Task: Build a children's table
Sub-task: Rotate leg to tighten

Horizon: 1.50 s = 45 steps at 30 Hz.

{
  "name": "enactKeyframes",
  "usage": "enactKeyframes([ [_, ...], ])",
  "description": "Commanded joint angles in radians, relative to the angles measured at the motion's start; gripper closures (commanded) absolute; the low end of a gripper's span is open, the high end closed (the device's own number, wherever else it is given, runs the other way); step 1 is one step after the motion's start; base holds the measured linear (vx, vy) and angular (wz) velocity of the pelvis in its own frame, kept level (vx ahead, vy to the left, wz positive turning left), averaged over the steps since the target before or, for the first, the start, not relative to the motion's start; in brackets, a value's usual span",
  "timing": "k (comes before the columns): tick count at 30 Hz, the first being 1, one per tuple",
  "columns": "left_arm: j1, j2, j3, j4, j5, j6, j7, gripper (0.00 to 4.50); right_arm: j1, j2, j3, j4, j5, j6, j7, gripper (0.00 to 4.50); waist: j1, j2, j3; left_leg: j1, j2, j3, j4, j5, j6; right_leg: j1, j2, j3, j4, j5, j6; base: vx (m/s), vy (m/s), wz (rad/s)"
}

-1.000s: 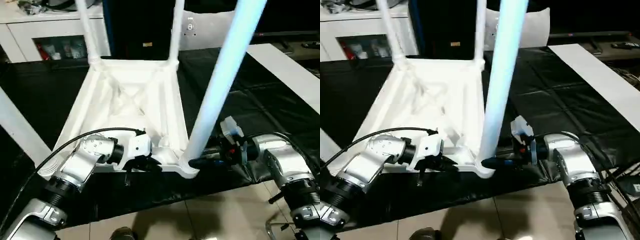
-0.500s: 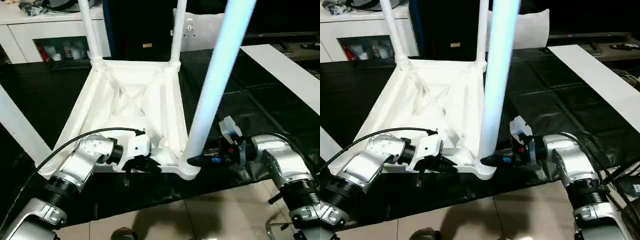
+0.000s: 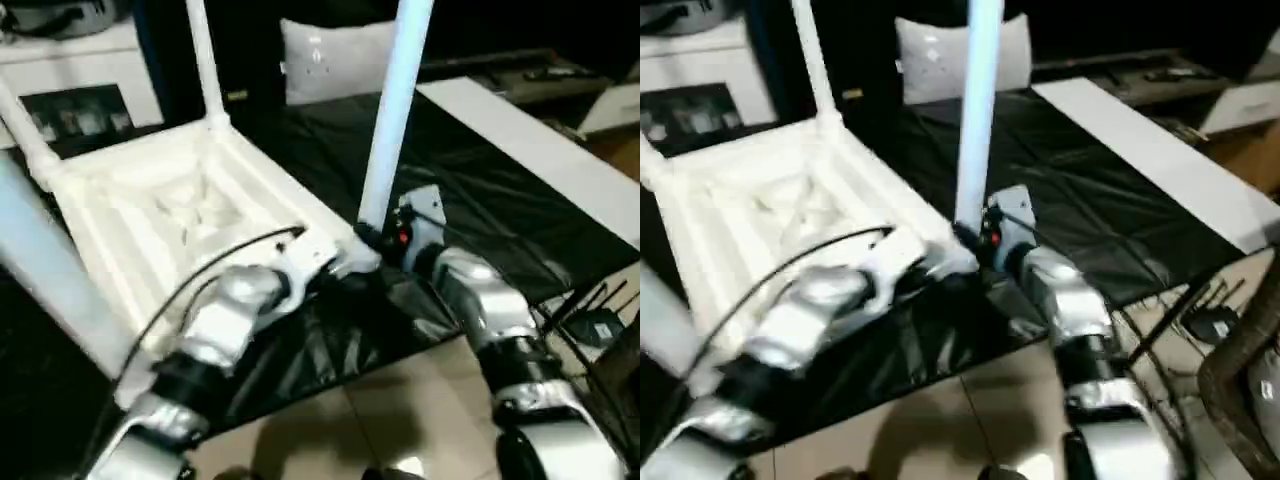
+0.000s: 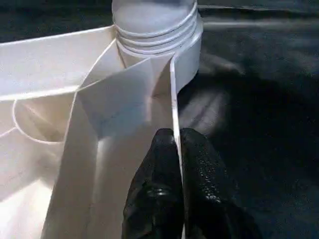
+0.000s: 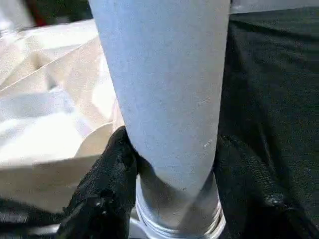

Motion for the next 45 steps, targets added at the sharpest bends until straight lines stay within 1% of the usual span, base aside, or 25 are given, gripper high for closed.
enactKeyframes([
  [1,-0.047,-0.055,-0.044,-0.033,-0.011,-0.059,0.008,4.50,-0.004,0.045,0.057,0.012,0.008,0.004,0.047,2.24,0.001,0.002,-0.060,0.026,0.012,-0.017,-0.078,-0.487,-0.012,0.027,-0.043,0.019,-0.102,-0.567,-0.078,0.000,0.000,0.00],
  [2,-0.046,-0.052,-0.041,-0.036,-0.009,-0.056,0.007,4.50,0.002,0.039,0.062,0.004,0.004,-0.004,0.063,2.03,0.002,0.001,-0.061,0.025,0.014,-0.017,-0.080,-0.485,-0.011,0.028,-0.043,0.021,-0.099,-0.547,-0.086,0.000,0.000,0.00],
  [3,-0.038,-0.046,-0.038,-0.045,-0.001,-0.051,0.005,4.50,0.013,0.032,0.060,-0.008,0.006,-0.003,0.081,1.86,0.005,0.001,-0.064,0.021,0.016,-0.014,-0.082,-0.467,-0.007,0.031,-0.043,0.028,-0.090,-0.486,-0.111,0.000,0.000,0.00],
  [5,-0.030,-0.037,-0.035,-0.051,0.003,-0.051,0.000,4.50,0.021,0.025,0.051,-0.018,0.015,0.000,0.094,1.75,0.008,0.000,-0.064,0.020,0.017,-0.011,-0.083,-0.453,-0.003,0.030,-0.042,0.033,-0.084,-0.446,-0.134,0.000,0.000,0.00],
  [7,-0.021,-0.019,-0.033,-0.057,0.002,-0.053,-0.014,4.50,0.028,0.002,0.043,-0.025,0.026,-0.003,0.113,1.62,0.011,0.002,-0.065,0.018,0.017,-0.009,-0.083,-0.440,-0.001,0.034,-0.044,0.035,-0.081,-0.425,-0.145,0.000,0.000,0.00],
  [10,-0.008,0.024,-0.034,-0.053,-0.011,-0.093,-0.052,4.50,0.036,-0.052,0.028,-0.033,0.033,-0.020,0.148,1.36,0.019,-0.001,-0.067,0.017,0.017,-0.006,-0.081,-0.414,0.008,0.038,-0.045,0.037,-0.080,-0.412,-0.149,0.000,0.000,0.00],
  [13,0.002,0.081,-0.032,-0.042,-0.026,-0.141,-0.112,4.50,0.048,-0.138,0.021,-0.039,0.028,-0.066,0.241,1.06,0.032,-0.002,-0.071,0.016,0.019,0.000,-0.077,-0.372,0.014,0.037,-0.045,0.042,-0.072,-0.356,-0.167,0.000,0.000,0.00],
  [14,0.002,0.081,-0.032,-0.042,-0.026,-0.141,-0.112,4.50,0.048,-0.138,0.021,-0.039,0.028,-0.066,0.241,0.96,0.032,-0.002,-0.071,0.016,0.019,0.000,-0.077,-0.372,0.014,0.037,-0.045,0.042,-0.072,-0.356,-0.167,0.000,0.000,0.00],
  [16,0.003,0.116,-0.026,-0.038,-0.039,-0.163,-0.163,4.50,0.063,-0.198,0.027,-0.068,0.047,-0.082,0.360,0.80,0.041,-0.004,-0.070,0.018,0.018,0.003,-0.073,-0.366,0.020,0.034,-0.045,0.046,-0.068,-0.362,-0.172,0.000,0.000,0.00],
  [17,0.003,0.123,-0.026,-0.038,-0.042,-0.172,-0.176,4.50,0.067,-0.210,0.030,-0.076,0.052,-0.082,0.385,0.80,0.045,-0.003,-0.071,0.015,0.019,0.003,-0.073,-0.349,0.025,0.039,-0.045,0.046,-0.066,-0.353,-0.174,0.000,0.000,0.00],
  [18,0.003,0.132,-0.026,-0.038,-0.049,-0.182,-0.196,4.50,0.073,-0.226,0.036,-0.089,0.057,-0.089,0.420,0.61,0.050,-0.002,-0.073,0.012,0.020,0.002,-0.073,-0.320,0.027,0.042,-0.045,0.046,-0.060,-0.327,-0.177,0.000,0.000,0.00],
  [19,0.003,0.152,-0.033,-0.033,-0.053,-0.210,-0.228,4.50,0.081,-0.254,0.048,-0.109,0.066,-0.088,0.475,0.61,0.053,-0.003,-0.073,0.010,0.021,0.002,-0.074,-0.317,0.032,0.044,-0.044,0.045,-0.061,-0.324,-0.177,0.000,0.000,0.00],
  [20,0.003,0.152,-0.033,-0.033,-0.053,-0.210,-0.228,4.50,0.081,-0.254,0.048,-0.109,0.066,-0.088,0.475,0.61,0.057,-0.001,-0.075,0.013,0.024,0.003,-0.072,-0.301,0.031,0.042,-0.044,0.048,-0.056,-0.293,-0.183,0.000,0.000,0.00],
  [22,0.002,0.171,-0.041,-0.028,-0.054,-0.227,-0.255,4.50,0.087,-0.279,0.059,-0.123,0.070,-0.093,0.524,0.61,0.059,-0.003,-0.077,0.011,0.023,0.003,-0.070,-0.276,0.034,0.045,-0.043,0.047,-0.050,-0.255,-0.202,0.000,0.000,0.00],
  [23,0.002,0.205,-0.054,-0.019,-0.072,-0.290,-0.326,4.50,0.092,-0.326,0.079,-0.135,0.073,-0.115,0.614,0.61,0.062,-0.004,-0.078,0.010,0.022,0.002,-0.069,-0.269,0.042,0.047,-0.042,0.045,-0.050,-0.249,-0.207,0.000,0.000,0.00],
  [24,0.002,0.216,-0.056,-0.019,-0.082,-0.297,-0.351,4.50,0.090,-0.340,0.085,-0.130,0.072,-0.133,0.644,0.61,0.064,-0.005,-0.079,0.010,0.024,0.005,-0.067,-0.256,0.046,0.046,-0.042,0.046,-0.046,-0.234,-0.211,0.000,0.000,0.00],
  [26,0.005,0.234,-0.061,-0.018,-0.103,-0.333,-0.402,4.50,0.085,-0.356,0.093,-0.113,0.065,-0.184,0.679,0.61,0.066,-0.003,-0.077,0.010,0.025,0.007,-0.068,-0.251,0.049,0.043,-0.041,0.047,-0.044,-0.225,-0.220,0.000,0.000,0.00],
  [29,0.014,0.271,-0.079,-0.024,-0.124,-0.382,-0.493,4.50,0.082,-0.381,0.109,-0.108,0.085,-0.190,0.779,0.61,0.073,-0.002,-0.075,0.013,0.026,0.006,-0.068,-0.275,0.048,0.043,-0.040,0.045,-0.046,-0.251,-0.224,0.000,0.000,0.00],
  [30,0.018,0.286,-0.086,-0.031,-0.133,-0.395,-0.533,4.50,0.081,-0.389,0.117,-0.112,0.096,-0.177,0.821,0.86,0.077,0.000,-0.075,0.014,0.029,0.006,-0.070,-0.281,0.047,0.042,-0.041,0.046,-0.045,-0.261,-0.222,0.000,0.000,0.00],
  [34,0.024,0.306,-0.093,-0.048,-0.155,-0.408,-0.596,4.50,0.078,-0.396,0.138,-0.110,0.102,-0.168,0.880,1.04,0.086,0.000,-0.074,0.018,0.031,0.006,-0.072,-0.306,0.032,0.039,-0.042,0.048,-0.044,-0.276,-0.226,0.000,0.000,0.00],
  [39,0.010,0.308,-0.102,-0.026,-0.159,-0.441,-0.626,4.50,0.079,-0.386,0.168,-0.100,0.097,-0.181,0.927,1.41,0.094,-0.003,-0.072,0.017,0.030,0.005,-0.074,-0.327,0.022,0.039,-0.046,0.049,-0.049,-0.327,-0.206,0.000,0.000,0.00],
  [40,0.009,0.306,-0.103,-0.024,-0.159,-0.443,-0.628,4.50,0.079,-0.383,0.170,-0.099,0.097,-0.181,0.928,1.67,0.096,-0.003,-0.072,0.018,0.031,0.004,-0.074,-0.323,0.020,0.038,-0.047,0.050,-0.050,-0.332,-0.202,0.000,0.000,0.00],
  [42,0.006,0.302,-0.104,-0.022,-0.161,-0.446,-0.631,4.50,0.079,-0.375,0.176,-0.094,0.096,-0.185,0.925,1.79,0.100,-0.003,-0.072,0.021,0.031,0.005,-0.074,-0.321,0.017,0.036,-0.046,0.050,-0.050,-0.333,-0.201,0.000,0.000,0.00],
  [44,0.003,0.297,-0.106,-0.020,-0.162,-0.447,-0.635,4.50,0.077,-0.367,0.179,-0.085,0.093,-0.188,0.926,1.86,0.099,-0.001,-0.072,0.018,0.031,0.005,-0.075,-0.323,0.016,0.036,-0.046,0.050,-0.049,-0.328,-0.203,0.000,0.000,0.00],
  [45,0.002,0.294,-0.106,-0.020,-0.162,-0.447,-0.636,4.50,0.075,-0.365,0.180,-0.081,0.092,-0.185,0.928,2.07,0.099,-0.002,-0.072,0.018,0.031,0.004,-0.075,-0.322,0.016,0.037,-0.045,0.049,-0.048,-0.324,-0.203,0.000,0.000,0.00],
])
